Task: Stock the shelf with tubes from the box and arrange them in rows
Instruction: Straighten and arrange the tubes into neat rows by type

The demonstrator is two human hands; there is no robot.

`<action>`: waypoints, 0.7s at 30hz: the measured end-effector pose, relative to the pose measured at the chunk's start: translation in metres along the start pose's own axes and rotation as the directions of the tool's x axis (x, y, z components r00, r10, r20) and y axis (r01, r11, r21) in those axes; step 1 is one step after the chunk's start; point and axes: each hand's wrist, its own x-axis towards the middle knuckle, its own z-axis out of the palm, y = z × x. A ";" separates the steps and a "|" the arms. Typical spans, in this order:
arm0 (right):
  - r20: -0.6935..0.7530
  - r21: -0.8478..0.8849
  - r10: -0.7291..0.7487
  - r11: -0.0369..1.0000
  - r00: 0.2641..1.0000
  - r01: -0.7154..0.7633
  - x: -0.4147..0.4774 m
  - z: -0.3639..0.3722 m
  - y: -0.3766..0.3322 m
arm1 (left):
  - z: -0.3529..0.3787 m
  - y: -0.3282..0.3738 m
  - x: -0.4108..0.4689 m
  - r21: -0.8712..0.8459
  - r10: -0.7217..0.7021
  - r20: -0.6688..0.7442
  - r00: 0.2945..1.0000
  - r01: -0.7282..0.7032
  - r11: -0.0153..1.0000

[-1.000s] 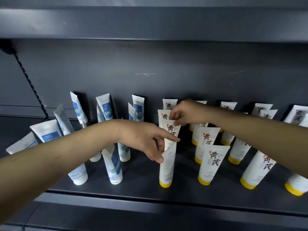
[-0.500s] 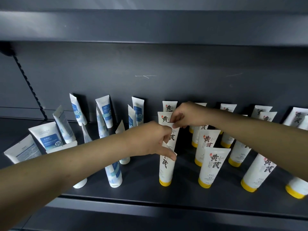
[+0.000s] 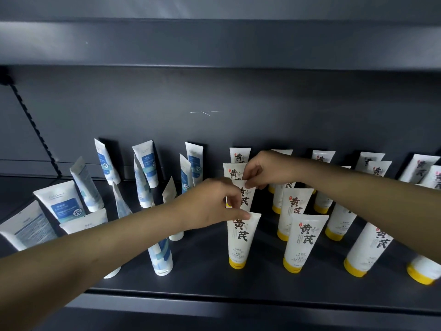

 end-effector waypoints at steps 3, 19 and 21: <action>0.028 0.057 0.028 0.998 0.999 -0.030 -0.002 -0.002 0.000 | 0.000 -0.003 -0.003 -0.098 -0.042 0.065 0.997 0.048 0.994; -0.081 -0.076 -0.005 0.997 0.997 -0.002 -0.005 0.005 -0.001 | 0.010 -0.002 -0.005 -0.267 -0.107 0.032 0.994 0.112 0.957; -0.086 -0.088 -0.009 0.996 0.996 0.002 -0.005 0.004 -0.001 | 0.010 -0.001 -0.005 -0.268 -0.100 0.023 0.995 0.103 0.958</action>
